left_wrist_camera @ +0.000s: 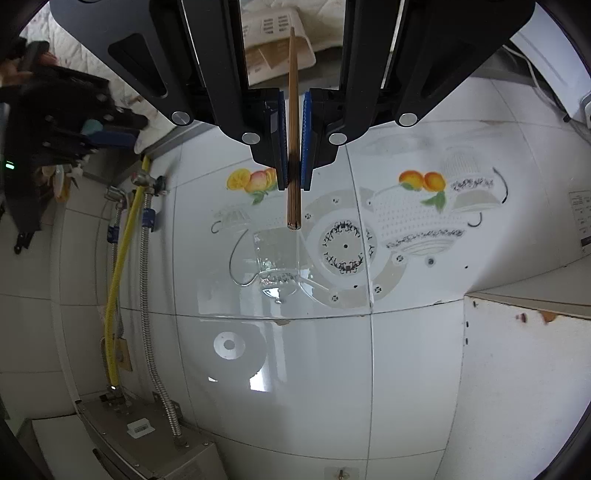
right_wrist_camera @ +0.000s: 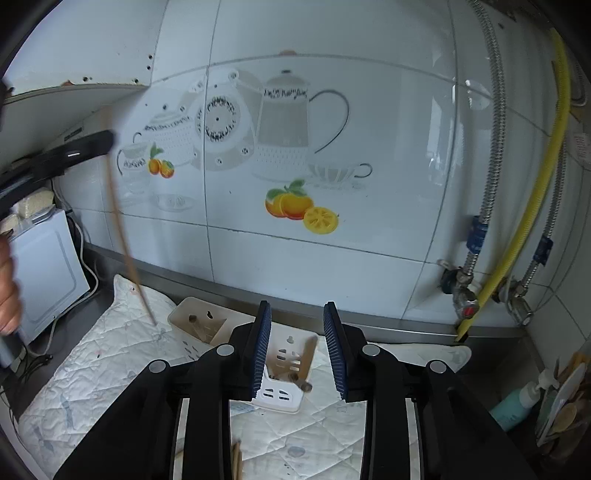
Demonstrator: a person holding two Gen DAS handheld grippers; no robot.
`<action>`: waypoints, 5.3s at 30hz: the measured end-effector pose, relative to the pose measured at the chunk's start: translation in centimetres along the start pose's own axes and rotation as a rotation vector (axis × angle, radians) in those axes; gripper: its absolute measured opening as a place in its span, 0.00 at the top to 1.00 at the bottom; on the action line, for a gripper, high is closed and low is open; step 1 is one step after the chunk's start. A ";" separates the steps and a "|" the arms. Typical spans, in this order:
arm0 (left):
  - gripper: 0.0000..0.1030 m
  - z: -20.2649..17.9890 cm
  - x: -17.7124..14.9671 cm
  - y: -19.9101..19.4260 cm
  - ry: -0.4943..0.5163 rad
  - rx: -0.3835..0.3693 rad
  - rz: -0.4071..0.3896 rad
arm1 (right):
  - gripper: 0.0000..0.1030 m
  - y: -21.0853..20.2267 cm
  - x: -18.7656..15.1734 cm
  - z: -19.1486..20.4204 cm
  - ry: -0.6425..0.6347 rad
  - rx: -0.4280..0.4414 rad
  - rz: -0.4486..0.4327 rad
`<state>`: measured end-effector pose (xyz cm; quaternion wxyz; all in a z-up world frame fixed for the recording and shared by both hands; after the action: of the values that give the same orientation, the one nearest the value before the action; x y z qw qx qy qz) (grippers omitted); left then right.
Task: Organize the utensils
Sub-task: 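Drop the right tool's chopstick into the holder and open while the left tool releases its own, then bring both open tools back down to the remaining chopsticks, then close the right tool on a chopstick while the left tool grasps another, then lift the right tool's chopstick toward the white holder while the left tool lifts its own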
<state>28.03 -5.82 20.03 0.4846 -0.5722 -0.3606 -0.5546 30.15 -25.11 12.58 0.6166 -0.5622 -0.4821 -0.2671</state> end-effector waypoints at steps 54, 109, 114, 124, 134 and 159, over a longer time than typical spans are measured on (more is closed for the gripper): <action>0.05 -4.6 -28.8 -11.3 -0.103 -0.083 0.500 | 0.53 -9.5 -26.9 4.0 0.183 0.017 0.203; 0.87 -6.7 -34.5 -9.4 -0.068 -0.157 0.687 | 0.89 -7.0 -29.9 5.2 0.135 0.057 0.314; 0.86 -6.9 -34.6 -9.4 -0.053 -0.166 0.696 | 0.90 -6.5 -30.6 5.7 0.110 0.052 0.329; 0.95 -6.7 -34.1 -9.4 -0.093 -0.176 0.673 | 0.94 -7.7 -29.6 5.5 0.132 0.054 0.292; 0.95 -6.9 -34.6 -9.4 -0.101 -0.182 0.690 | 0.94 -11.4 -24.8 5.5 0.121 0.066 0.156; 0.95 -3.7 -24.7 -9.1 -0.156 -0.175 0.434 | 0.94 -13.3 -10.7 5.0 -0.009 0.096 -0.047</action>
<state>15.23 -3.83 -3.19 0.5118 -0.7171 -0.2162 -0.4208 12.89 -25.65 8.37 0.6340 -0.5217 -0.5104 -0.2556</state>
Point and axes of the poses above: each gripper's, at about its wrist camera, not at the fingertips, and y roughly the way its jaws point, z to its left, x to its top, the point moved 4 cm from there along y, roughly the way its jaws point, and after that the axes turned 3 degrees about -x, right-handed, at the moved point
